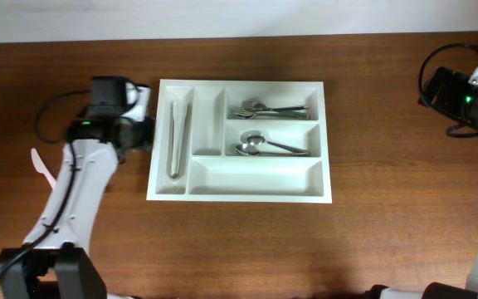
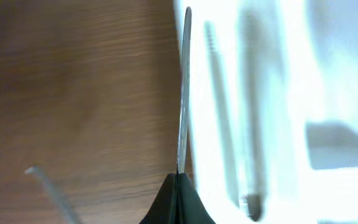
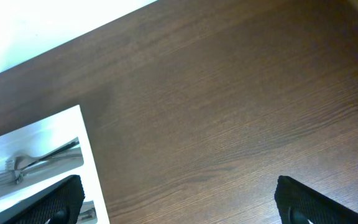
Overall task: Pack container
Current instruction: 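Place the fork in the narrow left-middle compartment and release, then return the left gripper over the metal spoon left of the tray, then grasp the metal spoon with the left gripper and lift it, then carry the spoon with the left gripper over the tray's left side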
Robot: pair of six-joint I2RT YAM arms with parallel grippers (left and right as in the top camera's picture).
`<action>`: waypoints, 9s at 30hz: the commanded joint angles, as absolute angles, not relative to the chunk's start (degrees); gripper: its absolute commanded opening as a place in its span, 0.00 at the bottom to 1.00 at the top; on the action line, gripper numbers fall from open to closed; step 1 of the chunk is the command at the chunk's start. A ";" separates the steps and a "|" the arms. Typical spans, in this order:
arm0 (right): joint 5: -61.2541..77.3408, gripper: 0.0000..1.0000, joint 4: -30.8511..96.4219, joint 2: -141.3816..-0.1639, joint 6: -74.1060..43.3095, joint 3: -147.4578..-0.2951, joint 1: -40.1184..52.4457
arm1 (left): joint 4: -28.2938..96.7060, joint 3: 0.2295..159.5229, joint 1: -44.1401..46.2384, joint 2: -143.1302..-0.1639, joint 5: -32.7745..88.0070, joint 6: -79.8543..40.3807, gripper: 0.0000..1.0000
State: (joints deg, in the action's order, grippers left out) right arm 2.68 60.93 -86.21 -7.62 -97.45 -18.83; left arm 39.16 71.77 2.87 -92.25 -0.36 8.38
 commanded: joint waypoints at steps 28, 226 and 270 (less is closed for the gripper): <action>2.98 0.99 60.88 -86.30 -8.01 -97.19 -19.16 | 23.97 71.92 16.51 -102.91 4.93 -2.81 0.02; 2.98 0.99 60.88 -86.30 -8.03 -97.19 -19.16 | 51.29 58.85 3.97 -106.48 -39.22 -10.68 0.47; 2.98 0.99 60.88 -86.30 -8.01 -97.19 -19.16 | 41.98 57.78 1.58 -109.78 -36.18 -1.85 0.02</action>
State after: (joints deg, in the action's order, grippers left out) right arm 2.68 60.93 -86.32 -7.57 -97.45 -18.83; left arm 42.17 58.28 1.69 -108.90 -37.23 -2.44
